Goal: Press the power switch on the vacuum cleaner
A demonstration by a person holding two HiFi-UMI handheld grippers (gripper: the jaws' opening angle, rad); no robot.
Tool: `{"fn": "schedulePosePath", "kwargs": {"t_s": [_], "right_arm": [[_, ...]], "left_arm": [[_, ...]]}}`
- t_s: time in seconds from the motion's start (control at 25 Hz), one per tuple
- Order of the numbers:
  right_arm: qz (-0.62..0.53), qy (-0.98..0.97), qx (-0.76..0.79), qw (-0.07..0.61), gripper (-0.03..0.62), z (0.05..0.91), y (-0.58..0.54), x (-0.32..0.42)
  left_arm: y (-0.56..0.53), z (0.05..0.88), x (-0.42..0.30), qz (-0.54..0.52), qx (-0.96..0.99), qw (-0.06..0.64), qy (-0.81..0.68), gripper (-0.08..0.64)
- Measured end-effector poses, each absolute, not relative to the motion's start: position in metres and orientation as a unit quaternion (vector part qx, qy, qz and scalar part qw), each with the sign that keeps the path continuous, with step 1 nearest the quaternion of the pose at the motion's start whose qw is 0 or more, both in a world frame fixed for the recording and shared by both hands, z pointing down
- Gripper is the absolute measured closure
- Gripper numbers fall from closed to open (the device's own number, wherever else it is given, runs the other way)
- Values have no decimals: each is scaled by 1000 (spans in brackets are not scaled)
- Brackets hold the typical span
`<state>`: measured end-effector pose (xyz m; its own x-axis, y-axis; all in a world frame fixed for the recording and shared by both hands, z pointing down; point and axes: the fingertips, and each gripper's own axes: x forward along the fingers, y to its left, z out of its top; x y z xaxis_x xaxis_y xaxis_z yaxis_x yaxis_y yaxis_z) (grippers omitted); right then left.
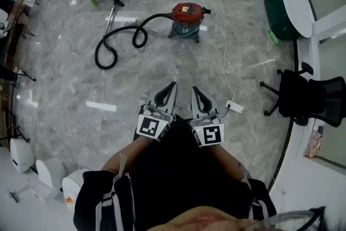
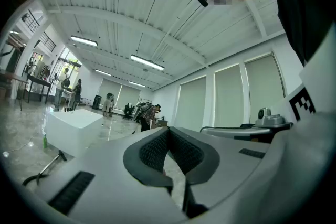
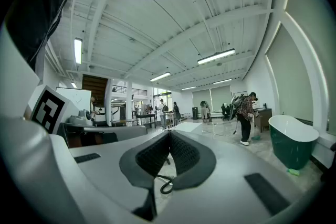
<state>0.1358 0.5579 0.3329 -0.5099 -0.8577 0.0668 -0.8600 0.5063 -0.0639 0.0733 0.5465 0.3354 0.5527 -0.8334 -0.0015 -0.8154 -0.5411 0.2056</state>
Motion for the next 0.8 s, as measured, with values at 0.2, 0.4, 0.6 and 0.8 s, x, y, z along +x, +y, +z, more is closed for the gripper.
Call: {"fn": "schedulePosePath", "kwargs": {"t_s": [0.2, 0.4, 0.6, 0.8], "right_arm": [[29, -855, 517, 0, 574, 326, 556, 155], [72, -853, 517, -19, 574, 336, 558, 160], [84, -847, 525, -21, 574, 339, 559, 165], [95, -847, 523, -15, 574, 346, 562, 162]], "left_arm": [[547, 319, 81, -75, 876, 76, -470, 541], [550, 322, 78, -67, 875, 73, -474, 541], [553, 328, 77, -42, 872, 91, -479, 541], [550, 330, 74, -47, 870, 97, -481, 541]]}}
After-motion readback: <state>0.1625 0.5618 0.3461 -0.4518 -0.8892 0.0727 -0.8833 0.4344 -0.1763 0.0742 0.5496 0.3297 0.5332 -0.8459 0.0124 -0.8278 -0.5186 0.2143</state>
